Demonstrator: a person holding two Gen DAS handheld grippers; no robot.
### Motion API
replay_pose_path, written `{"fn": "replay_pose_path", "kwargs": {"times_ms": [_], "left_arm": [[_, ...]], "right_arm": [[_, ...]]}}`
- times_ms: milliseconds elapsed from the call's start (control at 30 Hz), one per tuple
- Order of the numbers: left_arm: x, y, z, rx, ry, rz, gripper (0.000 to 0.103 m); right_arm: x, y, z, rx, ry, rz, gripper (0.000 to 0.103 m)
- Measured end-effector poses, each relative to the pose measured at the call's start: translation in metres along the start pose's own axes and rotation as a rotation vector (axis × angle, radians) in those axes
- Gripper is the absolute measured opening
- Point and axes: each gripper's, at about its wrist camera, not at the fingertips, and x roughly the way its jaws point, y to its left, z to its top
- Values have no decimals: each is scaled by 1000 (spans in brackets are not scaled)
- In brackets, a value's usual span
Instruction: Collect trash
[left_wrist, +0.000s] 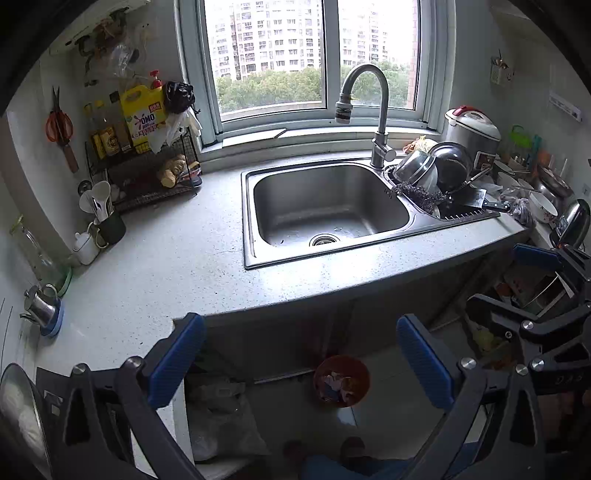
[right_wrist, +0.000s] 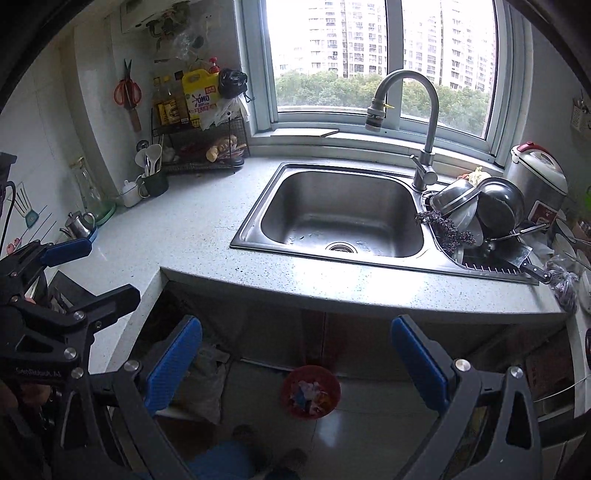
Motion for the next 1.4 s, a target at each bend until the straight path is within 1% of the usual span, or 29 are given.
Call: {"fn": "replay_pose_path", "kwargs": {"times_ms": [333,1400], "left_arm": [[0,-3,1,-3,4,-8,103],[7,-17,5,41,17,-39,103]], "right_arm": [[-5,-2,0,8,-2,-4,102],[-12,-11,-3,24,7,-40,102]]}}
